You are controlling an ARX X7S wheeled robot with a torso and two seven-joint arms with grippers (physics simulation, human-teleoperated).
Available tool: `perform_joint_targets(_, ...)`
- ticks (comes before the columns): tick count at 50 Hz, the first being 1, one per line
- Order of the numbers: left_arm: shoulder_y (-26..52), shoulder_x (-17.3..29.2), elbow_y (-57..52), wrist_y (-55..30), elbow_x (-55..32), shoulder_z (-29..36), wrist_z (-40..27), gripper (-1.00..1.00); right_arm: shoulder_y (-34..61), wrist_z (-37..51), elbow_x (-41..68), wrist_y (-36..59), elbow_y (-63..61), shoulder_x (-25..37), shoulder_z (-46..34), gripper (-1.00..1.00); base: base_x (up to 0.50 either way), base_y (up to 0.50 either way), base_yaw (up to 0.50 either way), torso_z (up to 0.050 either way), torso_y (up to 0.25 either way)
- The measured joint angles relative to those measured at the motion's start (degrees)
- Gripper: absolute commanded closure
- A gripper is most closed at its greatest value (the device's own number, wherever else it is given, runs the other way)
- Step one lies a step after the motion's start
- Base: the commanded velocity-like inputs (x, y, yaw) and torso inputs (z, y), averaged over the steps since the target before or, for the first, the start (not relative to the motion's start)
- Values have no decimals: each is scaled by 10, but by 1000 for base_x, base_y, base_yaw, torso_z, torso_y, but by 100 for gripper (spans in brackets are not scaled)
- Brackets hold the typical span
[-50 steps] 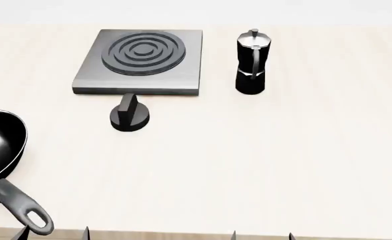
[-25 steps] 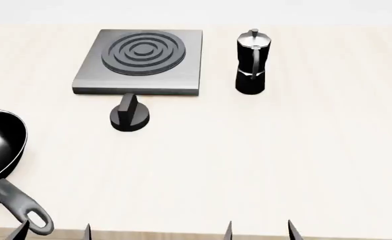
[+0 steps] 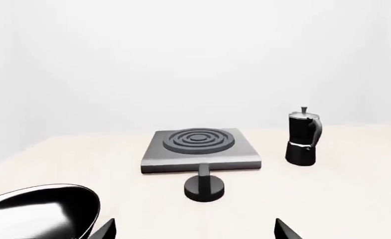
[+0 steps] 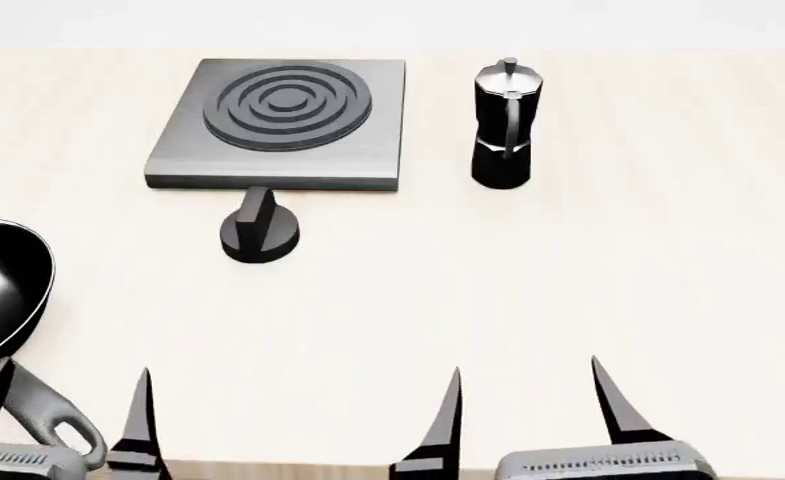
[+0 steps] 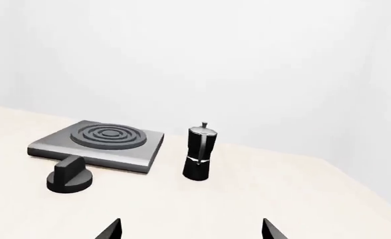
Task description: Turn on the stove.
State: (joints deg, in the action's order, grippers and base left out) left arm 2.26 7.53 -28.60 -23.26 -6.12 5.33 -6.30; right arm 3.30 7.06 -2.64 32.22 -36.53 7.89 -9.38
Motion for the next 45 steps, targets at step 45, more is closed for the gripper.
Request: perform_joint_targets(45,100,21,-123,-133,-60,-13,-25,-100,78,3,-7,132,-122,29,-22,-100,0,28,0,0,0)
